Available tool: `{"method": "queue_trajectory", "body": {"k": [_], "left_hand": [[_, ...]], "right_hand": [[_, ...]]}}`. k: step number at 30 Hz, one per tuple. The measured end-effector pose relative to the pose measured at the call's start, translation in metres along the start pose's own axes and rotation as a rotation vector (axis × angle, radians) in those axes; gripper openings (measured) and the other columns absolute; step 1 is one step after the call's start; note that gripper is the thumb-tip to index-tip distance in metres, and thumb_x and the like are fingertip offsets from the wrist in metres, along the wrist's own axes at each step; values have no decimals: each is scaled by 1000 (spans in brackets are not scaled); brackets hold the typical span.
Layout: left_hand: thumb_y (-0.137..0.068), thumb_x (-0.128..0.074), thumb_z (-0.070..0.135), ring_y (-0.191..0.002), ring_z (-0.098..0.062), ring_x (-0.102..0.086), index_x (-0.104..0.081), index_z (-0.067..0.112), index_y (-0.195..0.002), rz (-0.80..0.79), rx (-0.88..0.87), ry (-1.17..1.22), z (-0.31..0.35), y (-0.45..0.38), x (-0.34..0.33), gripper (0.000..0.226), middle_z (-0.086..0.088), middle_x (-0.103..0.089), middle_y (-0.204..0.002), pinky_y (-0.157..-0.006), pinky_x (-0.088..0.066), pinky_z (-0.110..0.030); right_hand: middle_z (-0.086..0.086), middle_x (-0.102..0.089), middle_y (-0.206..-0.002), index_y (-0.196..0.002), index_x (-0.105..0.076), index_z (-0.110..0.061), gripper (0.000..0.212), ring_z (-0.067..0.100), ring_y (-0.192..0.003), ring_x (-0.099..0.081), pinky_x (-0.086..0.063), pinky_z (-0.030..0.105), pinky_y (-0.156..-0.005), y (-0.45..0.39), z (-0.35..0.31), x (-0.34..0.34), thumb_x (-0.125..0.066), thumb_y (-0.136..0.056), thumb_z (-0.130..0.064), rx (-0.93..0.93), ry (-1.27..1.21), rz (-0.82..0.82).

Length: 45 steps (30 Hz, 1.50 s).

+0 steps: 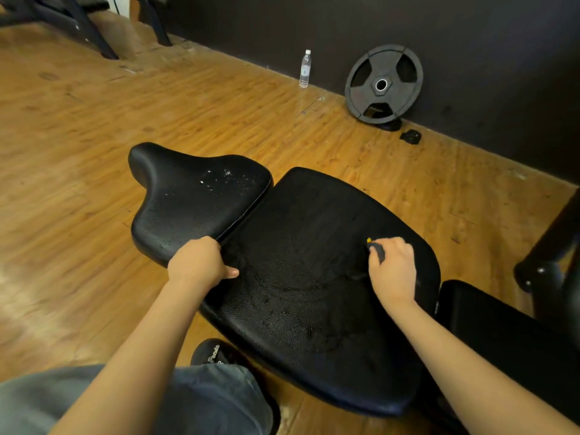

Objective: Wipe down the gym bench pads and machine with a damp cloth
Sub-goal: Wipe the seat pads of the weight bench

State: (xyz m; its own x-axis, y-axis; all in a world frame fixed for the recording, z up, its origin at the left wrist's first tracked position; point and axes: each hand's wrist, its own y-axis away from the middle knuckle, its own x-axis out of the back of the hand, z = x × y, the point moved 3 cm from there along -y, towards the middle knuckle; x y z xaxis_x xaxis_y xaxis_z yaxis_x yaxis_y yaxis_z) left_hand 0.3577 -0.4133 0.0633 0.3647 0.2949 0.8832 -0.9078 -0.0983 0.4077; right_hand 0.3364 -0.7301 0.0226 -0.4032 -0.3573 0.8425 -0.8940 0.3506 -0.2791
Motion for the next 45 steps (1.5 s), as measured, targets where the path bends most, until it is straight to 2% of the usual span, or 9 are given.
{"method": "queue_trajectory", "body": {"k": [5, 11, 17, 21, 27, 31, 34, 41, 45], "left_hand": [[-74, -77, 42, -107, -28, -58, -59, 13, -125, -14, 47, -6, 2, -3, 3, 62, -8, -63, -114, -80, -48, -35], [-70, -81, 42, -105, -29, -59, -61, 13, -121, -13, 72, -19, 4, -4, 5, 63, -9, -64, -110, -81, -49, -37], [-74, -77, 43, -105, -29, -59, -59, 11, -122, -7, 67, -25, 3, 0, 4, 60, -9, -63, -111, -79, -47, -36], [-81, -68, 46, -97, -26, -60, -56, 11, -123, 0, 18, -82, 4, 4, 0, 56, -7, -61, -99, -74, -48, -33], [-81, -66, 49, -107, -26, -58, -47, 13, -137, 54, -36, -75, 0, 4, -3, 69, -9, -61, -117, -81, -49, -35], [-83, -62, 50, -146, -23, -9, -18, 17, -151, -7, -236, -39, 27, 6, -18, 87, -5, -13, -159, -114, -20, -39], [-87, -58, 48, -147, -17, 1, -12, 16, -152, -23, -299, -65, 35, 1, -23, 86, -2, -2, -160, -115, -12, -32], [-89, -56, 47, -147, -18, 3, -6, 17, -152, -59, -286, -121, 41, -3, -20, 85, -2, 2, -160, -114, -14, -30], [-88, -55, 50, -146, -17, 3, -5, 19, -152, -53, -302, -105, 37, -3, -21, 87, -1, 3, -159, -115, -12, -29]], "right_hand": [[15, -50, -117, -114, -62, -6, 28, 31, -109, -42, -40, 39, -89, -23, -45, -20, -54, -93, -23, -227, -74, 44], [12, -54, -108, -110, -64, -7, 28, 30, -102, -46, -42, 42, -89, 21, -131, -45, -52, -91, -22, 256, -149, -126], [10, -54, -117, -118, -61, -7, 31, 31, -105, -50, -45, 44, -88, 50, -108, -32, -54, -87, -12, 476, -103, -229], [11, -55, -113, -115, -64, -7, 29, 29, -104, -47, -43, 41, -91, 28, -46, -11, -50, -89, -5, 137, -41, -115], [21, -48, -123, -122, -58, -3, 32, 38, -112, -41, -37, 47, -93, -10, 38, 19, -45, -93, -7, -530, 31, 207], [23, -45, -124, -121, -55, 2, 32, 41, -115, -38, -33, 49, -93, -36, 17, 8, -46, -93, -9, -678, 64, 236], [21, -46, -121, -113, -56, 3, 27, 38, -112, -40, -36, 47, -92, -57, -22, -14, -45, -92, -11, -593, 74, 178], [10, -45, -121, -107, -58, -6, 20, 29, -112, -37, -34, 39, -92, -92, -163, -86, -45, -92, -7, -35, 52, -85], [10, -46, -122, -106, -58, -6, 24, 29, -112, -38, -34, 38, -93, -96, -175, -97, -38, -94, -5, 85, 78, -130]]}}
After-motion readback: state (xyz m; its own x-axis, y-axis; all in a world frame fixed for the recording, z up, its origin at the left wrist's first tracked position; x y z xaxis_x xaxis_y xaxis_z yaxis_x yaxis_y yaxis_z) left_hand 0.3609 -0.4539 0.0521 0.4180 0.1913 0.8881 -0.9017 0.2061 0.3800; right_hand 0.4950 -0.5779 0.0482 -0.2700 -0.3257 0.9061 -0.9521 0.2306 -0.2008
